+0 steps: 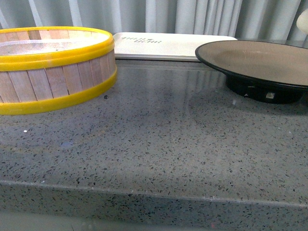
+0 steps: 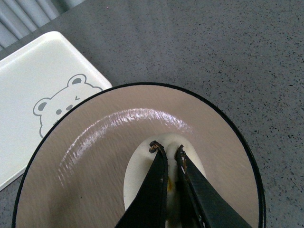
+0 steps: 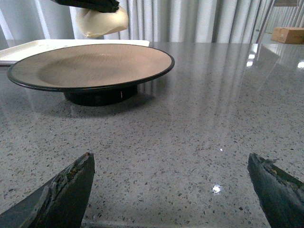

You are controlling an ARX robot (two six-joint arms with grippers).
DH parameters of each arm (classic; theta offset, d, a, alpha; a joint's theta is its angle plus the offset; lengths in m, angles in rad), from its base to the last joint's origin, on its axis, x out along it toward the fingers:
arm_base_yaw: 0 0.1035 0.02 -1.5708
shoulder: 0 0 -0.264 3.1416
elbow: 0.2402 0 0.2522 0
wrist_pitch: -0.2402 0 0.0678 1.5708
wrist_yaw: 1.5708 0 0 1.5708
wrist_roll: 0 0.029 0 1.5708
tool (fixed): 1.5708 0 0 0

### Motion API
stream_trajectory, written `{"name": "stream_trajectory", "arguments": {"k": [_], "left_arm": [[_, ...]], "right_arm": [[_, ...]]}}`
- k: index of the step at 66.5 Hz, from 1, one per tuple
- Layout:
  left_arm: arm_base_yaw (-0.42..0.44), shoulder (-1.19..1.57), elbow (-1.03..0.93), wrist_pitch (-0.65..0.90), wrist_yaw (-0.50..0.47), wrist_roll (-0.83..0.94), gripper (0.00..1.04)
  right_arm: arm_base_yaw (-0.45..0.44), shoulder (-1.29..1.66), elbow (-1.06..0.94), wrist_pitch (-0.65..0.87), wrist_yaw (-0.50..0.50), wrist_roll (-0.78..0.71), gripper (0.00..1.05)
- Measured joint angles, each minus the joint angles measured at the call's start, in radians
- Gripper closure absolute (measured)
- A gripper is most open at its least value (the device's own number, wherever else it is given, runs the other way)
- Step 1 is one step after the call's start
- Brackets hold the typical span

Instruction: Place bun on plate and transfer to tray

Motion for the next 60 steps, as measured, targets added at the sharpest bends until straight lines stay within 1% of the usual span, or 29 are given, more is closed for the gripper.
{"name": "stream_trajectory", "arguments": {"k": [11, 23, 28, 36, 47, 57, 58, 60], "left_arm": [[0.011, 0.069, 0.084, -0.039, -0.01, 0.023, 1.01], [0.037, 0.107, 0.123, -0.079, -0.007, 0.044, 1.01], [0.053, 0.115, 0.125, -0.087, -0.014, 0.055, 1.01], [0.077, 0.118, 0.103, -0.109, 0.005, 0.047, 1.01], [0.079, 0.117, 0.063, -0.114, 0.035, 0.029, 1.01], [0.077, 0.111, 0.06, -0.121, 0.042, 0.01, 1.01], [0.077, 0.111, 0.06, -0.121, 0.04, 0.009, 1.0], [0.077, 0.111, 0.06, -0.122, 0.04, 0.008, 0.95]], "right_arm": [[0.0, 0.0, 0.0, 0.0, 0.0, 0.0, 0.08], [0.0, 0.0, 0.0, 0.0, 0.0, 0.0, 0.08], [0.0, 0.0, 0.0, 0.0, 0.0, 0.0, 0.08], [0.0, 0.0, 0.0, 0.0, 0.0, 0.0, 0.08], [0.0, 0.0, 0.0, 0.0, 0.0, 0.0, 0.08], [0.0, 0.0, 0.0, 0.0, 0.0, 0.0, 0.08], [0.0, 0.0, 0.0, 0.0, 0.0, 0.0, 0.08], [0.0, 0.0, 0.0, 0.0, 0.0, 0.0, 0.08]]}}
